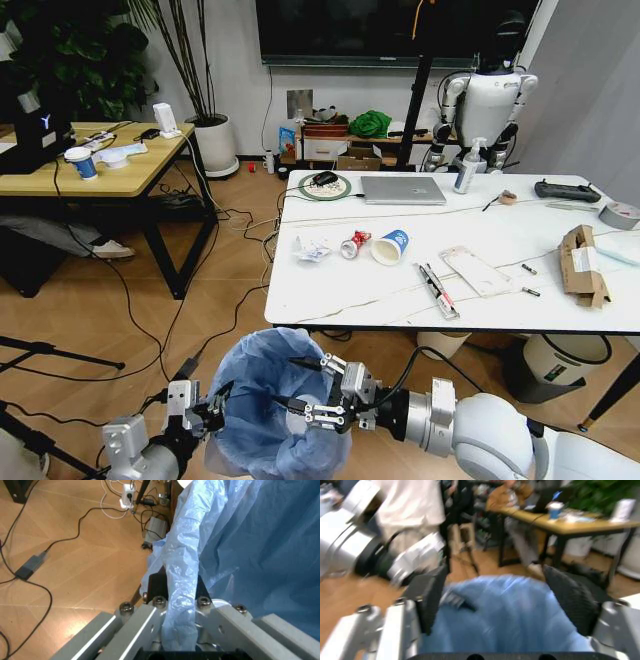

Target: Pick up the trash bin and place the trash from the table into it.

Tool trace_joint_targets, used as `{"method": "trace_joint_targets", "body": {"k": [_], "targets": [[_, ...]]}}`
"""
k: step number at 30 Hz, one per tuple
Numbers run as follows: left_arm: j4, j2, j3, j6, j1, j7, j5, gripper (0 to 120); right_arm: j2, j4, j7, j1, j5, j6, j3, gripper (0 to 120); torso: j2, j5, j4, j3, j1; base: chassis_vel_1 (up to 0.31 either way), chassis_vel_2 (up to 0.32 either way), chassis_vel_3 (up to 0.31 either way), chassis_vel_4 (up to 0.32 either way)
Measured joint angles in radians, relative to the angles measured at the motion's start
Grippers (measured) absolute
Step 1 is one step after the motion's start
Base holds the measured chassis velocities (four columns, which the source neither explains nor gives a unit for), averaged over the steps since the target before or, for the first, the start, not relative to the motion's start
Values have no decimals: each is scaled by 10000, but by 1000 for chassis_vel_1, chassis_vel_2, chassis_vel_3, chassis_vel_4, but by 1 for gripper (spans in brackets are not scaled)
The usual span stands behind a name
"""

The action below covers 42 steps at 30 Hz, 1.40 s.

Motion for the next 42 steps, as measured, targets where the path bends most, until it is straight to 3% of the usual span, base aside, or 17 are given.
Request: {"method": "trace_joint_targets", "body": {"k": [3, 7, 10, 14, 16, 30, 42], "targets": [[15, -18, -14, 8, 41, -50, -5, 0, 690, -33, 881, 554, 699, -248, 375, 88, 0, 3, 2, 0, 0, 0, 0, 0, 0], [41, -52, -66, 16, 79, -82, -22, 0, 1407, -287, 2046, 1318, 935, -602, 441, 98, 0, 1, 0, 1, 1, 0, 0, 0, 0], [72, -86, -127, 18, 80, -84, -22, 0, 2338, -906, 3199, 2425, 1577, -1645, 403, 100, 0, -1, 2, 1, 1, 0, 0, 0, 0], [73, -96, -136, 18, 76, -85, -22, 0, 2643, -1219, 3671, 2768, 1684, -1968, 348, 100, 0, -1, 5, 1, 1, 0, 0, 0, 0], [68, -106, -183, 22, 111, -90, -27, 0, 3373, -2241, 4655, 3541, 1892, -3085, 347, 100, -1, -1, 4, 2, 3, 0, 0, 0, 0], [-121, -224, -353, 6, 272, -105, -3, 0, 6014, -4591, 6904, 4805, 2300, -6147, 565, 100, -1, -1, 1, 1, 2, 0, 0, 0, 0], [-145, -368, -355, -6, 300, -114, 53, 0, 7235, -6840, 7557, 5416, 2172, -7069, 560, 100, -1, 1, 2, 1, 1, 0, 0, 0, 0]]}}
